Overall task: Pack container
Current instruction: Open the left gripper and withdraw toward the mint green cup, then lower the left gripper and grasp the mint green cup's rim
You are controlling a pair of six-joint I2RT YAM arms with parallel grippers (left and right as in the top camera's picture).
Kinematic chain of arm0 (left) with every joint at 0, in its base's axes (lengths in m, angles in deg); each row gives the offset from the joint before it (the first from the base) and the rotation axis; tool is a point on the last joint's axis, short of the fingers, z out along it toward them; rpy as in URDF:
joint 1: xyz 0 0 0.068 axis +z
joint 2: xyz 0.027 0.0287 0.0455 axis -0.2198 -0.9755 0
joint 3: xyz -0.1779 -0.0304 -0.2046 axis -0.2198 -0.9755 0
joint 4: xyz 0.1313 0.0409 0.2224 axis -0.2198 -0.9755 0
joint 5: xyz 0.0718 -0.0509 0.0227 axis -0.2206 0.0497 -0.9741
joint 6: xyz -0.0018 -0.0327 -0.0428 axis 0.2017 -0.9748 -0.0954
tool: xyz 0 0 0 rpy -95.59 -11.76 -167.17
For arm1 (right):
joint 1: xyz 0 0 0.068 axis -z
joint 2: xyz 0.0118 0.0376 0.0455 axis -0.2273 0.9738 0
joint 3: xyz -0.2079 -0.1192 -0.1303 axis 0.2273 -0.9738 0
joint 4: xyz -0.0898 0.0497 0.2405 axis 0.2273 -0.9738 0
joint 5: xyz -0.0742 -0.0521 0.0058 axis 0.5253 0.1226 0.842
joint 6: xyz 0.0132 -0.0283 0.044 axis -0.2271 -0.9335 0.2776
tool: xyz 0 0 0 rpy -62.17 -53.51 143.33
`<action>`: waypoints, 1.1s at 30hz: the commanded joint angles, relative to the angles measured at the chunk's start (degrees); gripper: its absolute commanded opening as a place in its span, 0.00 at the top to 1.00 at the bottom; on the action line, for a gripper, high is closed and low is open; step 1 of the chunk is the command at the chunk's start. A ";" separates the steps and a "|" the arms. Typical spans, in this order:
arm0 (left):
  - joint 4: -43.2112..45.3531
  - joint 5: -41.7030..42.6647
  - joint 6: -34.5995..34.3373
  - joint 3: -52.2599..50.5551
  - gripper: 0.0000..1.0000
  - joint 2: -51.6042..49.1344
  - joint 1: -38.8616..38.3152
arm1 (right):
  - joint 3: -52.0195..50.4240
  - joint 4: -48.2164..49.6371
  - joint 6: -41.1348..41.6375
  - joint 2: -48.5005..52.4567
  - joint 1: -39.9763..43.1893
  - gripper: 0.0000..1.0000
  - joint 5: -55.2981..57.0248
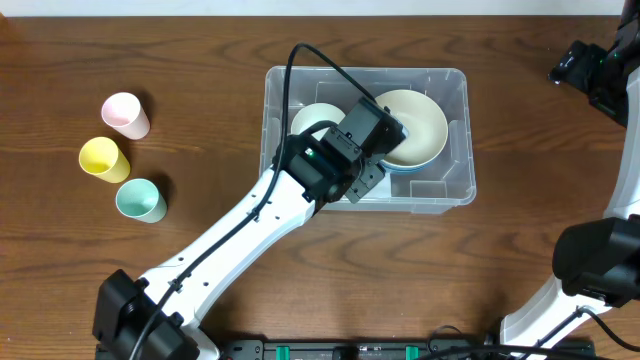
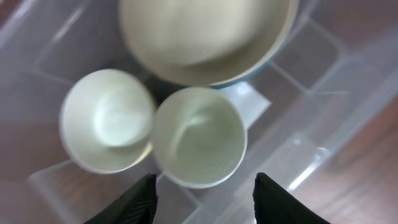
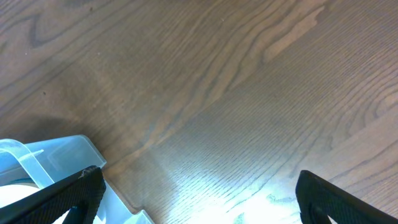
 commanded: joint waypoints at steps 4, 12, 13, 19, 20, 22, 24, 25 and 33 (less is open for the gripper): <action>-1.90 -7.10 -10.10 0.70 0.49 6.34 5.01 | 0.04 -0.07 0.90 0.31 0.22 0.01 0.15; -9.68 -7.08 -21.70 0.68 0.30 16.04 24.35 | 0.04 -0.07 0.90 0.31 0.22 0.01 0.15; -11.30 -7.08 -22.23 0.68 0.30 16.46 27.10 | 0.04 -0.07 0.90 0.31 0.22 0.01 0.15; -22.27 -6.78 -27.98 0.07 0.29 14.45 42.05 | 0.04 -0.07 0.90 0.31 0.22 0.01 0.15; -23.17 -6.64 -28.15 -0.26 0.29 13.68 43.67 | 0.04 -0.07 0.90 0.31 0.22 0.01 0.15; -24.22 -6.62 -28.20 -0.87 0.29 11.85 46.25 | 0.04 -0.07 0.90 0.31 0.22 0.01 0.13; -24.41 -6.62 -28.92 -1.49 0.29 9.60 48.43 | 0.04 -0.09 0.90 0.31 0.22 0.01 0.15; -24.39 -6.62 -29.59 -1.64 0.29 8.46 49.29 | 0.04 -0.09 0.90 0.31 0.22 0.01 0.15; -23.02 -5.29 -32.70 -1.77 0.29 -1.70 52.81 | 0.04 -0.07 0.90 0.31 0.22 0.01 0.13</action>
